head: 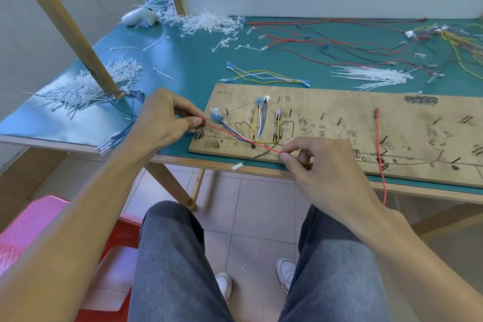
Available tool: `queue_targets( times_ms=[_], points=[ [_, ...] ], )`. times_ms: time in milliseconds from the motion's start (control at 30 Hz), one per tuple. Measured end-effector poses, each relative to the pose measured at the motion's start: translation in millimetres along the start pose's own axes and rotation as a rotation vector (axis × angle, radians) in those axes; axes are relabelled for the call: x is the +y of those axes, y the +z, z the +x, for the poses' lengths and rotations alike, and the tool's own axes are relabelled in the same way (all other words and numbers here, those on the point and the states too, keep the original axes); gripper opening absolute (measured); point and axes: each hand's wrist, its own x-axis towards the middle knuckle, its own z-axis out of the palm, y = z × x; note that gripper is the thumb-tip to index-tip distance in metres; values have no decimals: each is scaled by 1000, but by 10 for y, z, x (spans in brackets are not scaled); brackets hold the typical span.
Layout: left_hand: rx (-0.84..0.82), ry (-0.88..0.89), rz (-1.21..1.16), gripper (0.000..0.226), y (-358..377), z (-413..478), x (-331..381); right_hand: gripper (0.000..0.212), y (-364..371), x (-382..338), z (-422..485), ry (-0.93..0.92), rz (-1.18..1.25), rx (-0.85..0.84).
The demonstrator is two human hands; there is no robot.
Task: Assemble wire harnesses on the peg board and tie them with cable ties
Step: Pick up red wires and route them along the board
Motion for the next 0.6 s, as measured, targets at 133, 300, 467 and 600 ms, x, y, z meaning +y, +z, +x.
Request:
queue_targets(
  times_ms=[133, 300, 467, 600],
  points=[
    [-40, 54, 133, 20, -3, 17, 67, 8, 2, -10, -7, 9, 10, -23],
    [-71, 119, 255, 22, -25, -26, 108, 12, -58, -13, -41, 18, 52, -51],
    [36, 476, 342, 33, 116, -356, 331, 18, -225, -21, -68, 69, 51, -167],
    [-130, 598, 327, 21, 322, -635, 475, 29, -502, 89, -183, 259, 168, -495]
  ],
)
